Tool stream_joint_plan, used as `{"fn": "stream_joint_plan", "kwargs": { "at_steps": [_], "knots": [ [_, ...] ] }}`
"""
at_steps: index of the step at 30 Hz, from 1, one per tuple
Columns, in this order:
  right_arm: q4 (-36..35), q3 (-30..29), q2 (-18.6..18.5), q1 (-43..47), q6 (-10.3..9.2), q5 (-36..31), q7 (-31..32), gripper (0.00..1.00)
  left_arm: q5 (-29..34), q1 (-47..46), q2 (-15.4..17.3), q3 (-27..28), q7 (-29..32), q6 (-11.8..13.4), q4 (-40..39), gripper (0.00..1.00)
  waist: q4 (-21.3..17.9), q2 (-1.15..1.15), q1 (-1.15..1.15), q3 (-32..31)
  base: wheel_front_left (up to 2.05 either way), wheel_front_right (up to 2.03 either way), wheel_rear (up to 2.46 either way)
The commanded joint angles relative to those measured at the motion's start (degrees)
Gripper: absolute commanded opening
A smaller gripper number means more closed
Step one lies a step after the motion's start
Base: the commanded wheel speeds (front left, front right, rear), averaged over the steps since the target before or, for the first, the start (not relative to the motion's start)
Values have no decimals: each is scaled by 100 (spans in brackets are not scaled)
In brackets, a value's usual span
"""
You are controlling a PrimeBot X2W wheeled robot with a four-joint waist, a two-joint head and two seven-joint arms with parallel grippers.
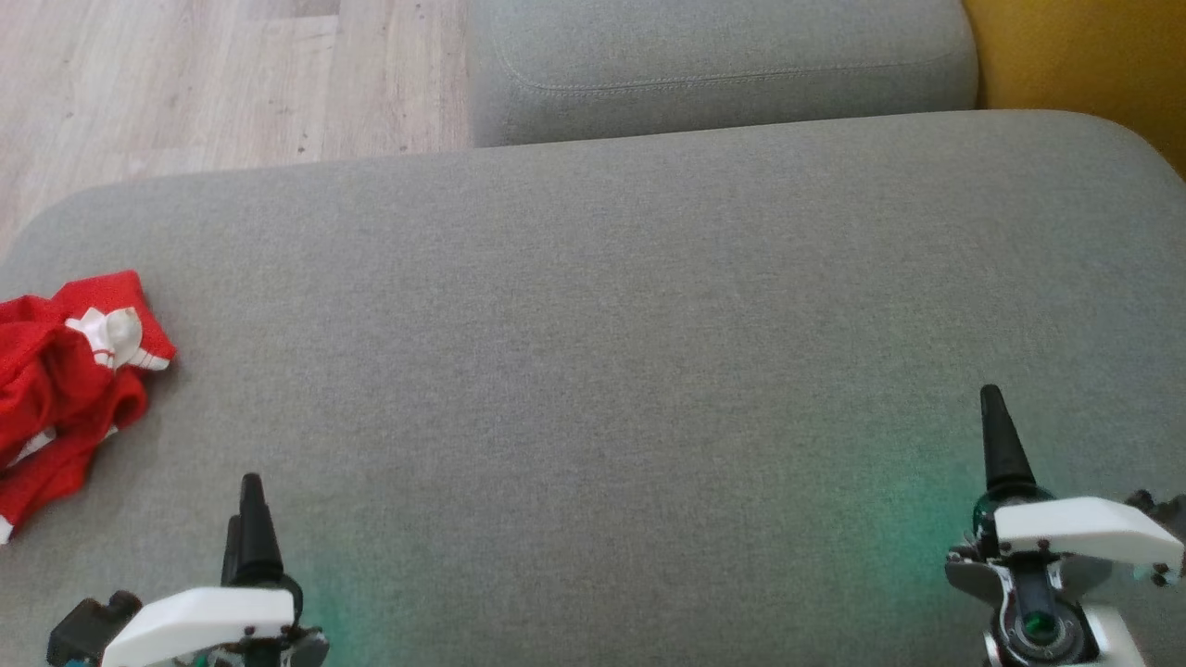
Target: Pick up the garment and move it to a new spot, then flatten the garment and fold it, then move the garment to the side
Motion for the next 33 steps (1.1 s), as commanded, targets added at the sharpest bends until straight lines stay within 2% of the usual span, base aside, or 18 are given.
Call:
{"fn": "stream_joint_plan", "kwargs": {
  "at_steps": [1,22,33],
  "knots": [
    [-159,61,-114,-389,15,-126,-67,100,156,-327,96,40,-56,-13,-215,100,0,0,0,-2,0,0,0],
    [-235,380,-118,-602,22,-1564,-405,100,1745,-410,127,-93,-396,-17,-298,100,-60,0,0,47,0,0,0],
    [-34,546,-133,-709,26,-2609,-608,100,2695,-434,165,-291,-600,20,-165,100,-78,0,0,47,0,0,0]
  ]
}}
